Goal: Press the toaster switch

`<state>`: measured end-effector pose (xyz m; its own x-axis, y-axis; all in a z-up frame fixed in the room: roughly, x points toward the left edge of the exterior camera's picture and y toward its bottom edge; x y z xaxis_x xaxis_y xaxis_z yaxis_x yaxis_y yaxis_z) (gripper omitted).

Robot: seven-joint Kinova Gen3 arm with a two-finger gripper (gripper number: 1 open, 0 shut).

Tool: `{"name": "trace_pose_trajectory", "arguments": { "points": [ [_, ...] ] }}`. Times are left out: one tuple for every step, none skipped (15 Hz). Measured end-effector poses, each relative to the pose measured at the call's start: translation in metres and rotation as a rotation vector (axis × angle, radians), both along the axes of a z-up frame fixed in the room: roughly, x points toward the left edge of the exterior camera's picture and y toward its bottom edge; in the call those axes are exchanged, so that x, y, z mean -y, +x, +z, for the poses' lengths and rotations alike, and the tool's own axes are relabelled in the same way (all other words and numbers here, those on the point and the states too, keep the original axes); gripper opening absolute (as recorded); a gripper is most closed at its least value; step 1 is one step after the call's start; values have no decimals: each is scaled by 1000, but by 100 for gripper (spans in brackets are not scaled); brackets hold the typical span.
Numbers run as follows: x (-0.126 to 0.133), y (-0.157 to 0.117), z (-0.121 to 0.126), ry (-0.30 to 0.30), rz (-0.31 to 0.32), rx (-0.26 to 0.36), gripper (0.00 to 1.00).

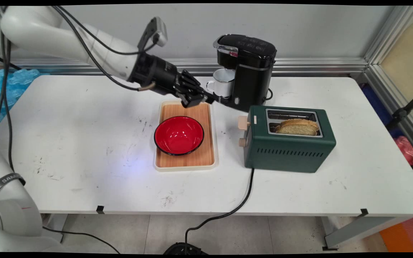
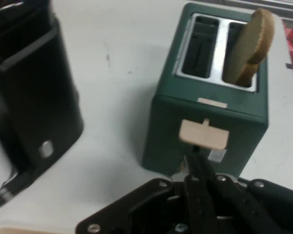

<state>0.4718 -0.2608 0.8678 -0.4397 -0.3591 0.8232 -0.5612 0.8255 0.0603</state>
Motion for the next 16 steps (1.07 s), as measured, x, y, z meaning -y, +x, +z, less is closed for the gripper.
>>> {"name": "trace_pose_trajectory", "arguments": {
  "points": [
    [0, -2, -2, -4, -4, -4, 0],
    [-1, -6, -6, -10, -12, -10, 0],
    [-1, -8, -9, -14, -16, -14, 0],
    [-1, -11, -12, -20, -23, -20, 0],
    [-2, -13, -14, -24, -28, -23, 0],
    [-1, -16, -19, -31, -36, -28, 0],
    [-1, -19, -23, -36, -43, -32, 0],
    [-1, -21, -26, -41, -49, -36, 0],
    [0, -24, -31, -48, -57, -39, 0],
    [1, -27, -35, -52, -64, -42, 0],
    [3, -29, -39, -57, -70, -45, 0],
    [5, -31, -44, -62, -76, -47, 0],
    [8, -34, -48, -67, -81, -49, 0],
    [10, -35, -52, -71, -84, -51, 0],
    [13, -37, -56, -75, -86, -52, 0],
    [17, -38, -59, -80, -88, -54, 0]
  ]
}}
